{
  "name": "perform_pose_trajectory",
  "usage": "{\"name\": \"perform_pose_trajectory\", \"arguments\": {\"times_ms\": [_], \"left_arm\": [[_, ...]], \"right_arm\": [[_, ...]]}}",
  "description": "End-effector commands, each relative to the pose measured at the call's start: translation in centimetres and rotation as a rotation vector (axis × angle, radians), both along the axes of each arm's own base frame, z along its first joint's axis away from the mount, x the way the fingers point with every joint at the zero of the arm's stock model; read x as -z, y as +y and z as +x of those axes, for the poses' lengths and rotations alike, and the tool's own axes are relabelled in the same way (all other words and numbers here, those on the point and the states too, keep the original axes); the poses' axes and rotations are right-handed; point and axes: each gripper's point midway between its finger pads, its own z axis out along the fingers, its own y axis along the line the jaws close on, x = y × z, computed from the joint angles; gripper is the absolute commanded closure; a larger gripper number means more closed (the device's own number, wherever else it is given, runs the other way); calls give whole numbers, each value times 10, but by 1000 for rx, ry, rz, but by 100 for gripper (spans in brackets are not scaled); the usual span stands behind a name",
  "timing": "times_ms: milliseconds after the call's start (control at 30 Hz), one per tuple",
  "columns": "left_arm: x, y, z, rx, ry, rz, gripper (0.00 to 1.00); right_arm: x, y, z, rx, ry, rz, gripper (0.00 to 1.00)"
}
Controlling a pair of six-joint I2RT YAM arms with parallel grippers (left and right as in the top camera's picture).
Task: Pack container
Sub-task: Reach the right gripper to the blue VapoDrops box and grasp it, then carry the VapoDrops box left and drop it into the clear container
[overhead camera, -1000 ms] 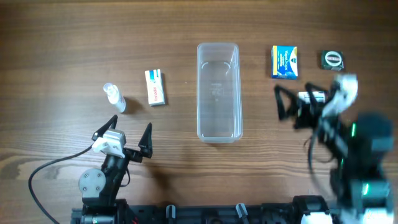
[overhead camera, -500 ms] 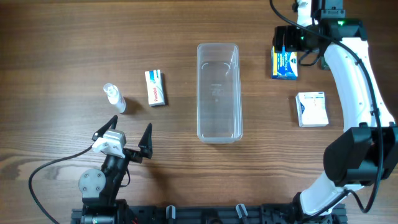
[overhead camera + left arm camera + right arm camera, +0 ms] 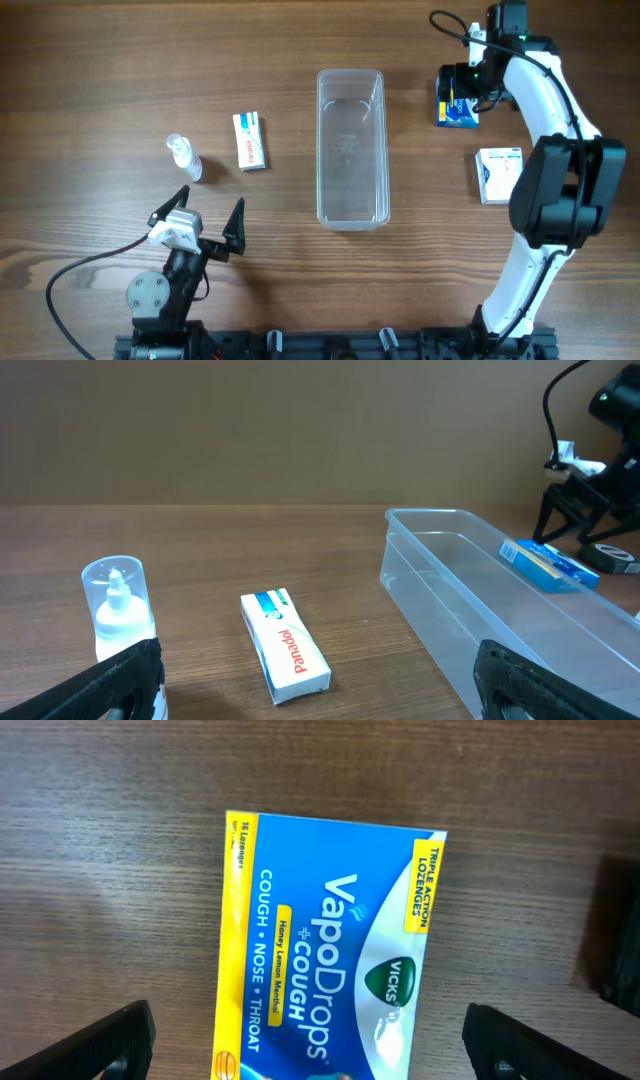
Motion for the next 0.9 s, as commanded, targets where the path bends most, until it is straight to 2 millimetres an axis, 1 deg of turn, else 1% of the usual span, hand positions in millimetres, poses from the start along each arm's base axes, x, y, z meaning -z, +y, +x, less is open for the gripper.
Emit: {"name": "perform_pose_trajectory", "arguments": {"times_ms": [0, 67, 200, 433, 600, 667, 733, 800, 867], "left_arm": [[1, -1, -1, 10, -3, 13, 0], [1, -1, -1, 10, -3, 13, 0], [1, -1, -1, 10, -3, 13, 0], [1, -1, -1, 10, -3, 13, 0], [1, -1, -1, 10, -3, 13, 0], [1, -1, -1, 10, -3, 13, 0], [1, -1, -1, 10, -3, 13, 0], [1, -1, -1, 10, -3, 13, 0], [1, -1, -1, 10, -3, 13, 0]], "right_arm": [[22, 0, 1, 7, 38, -9, 0], [31, 0, 0, 4, 54, -9, 0], [32, 0, 2, 31, 48, 0, 0], [52, 1, -10, 45, 78, 4, 0], [55, 0, -11, 47, 79, 0, 0], [57, -4, -13, 53, 85, -24, 0], [59, -3, -12, 51, 86, -47, 0], [58, 1, -10, 39, 78, -62, 0], [59, 11, -8, 20, 71, -62, 0]]}}
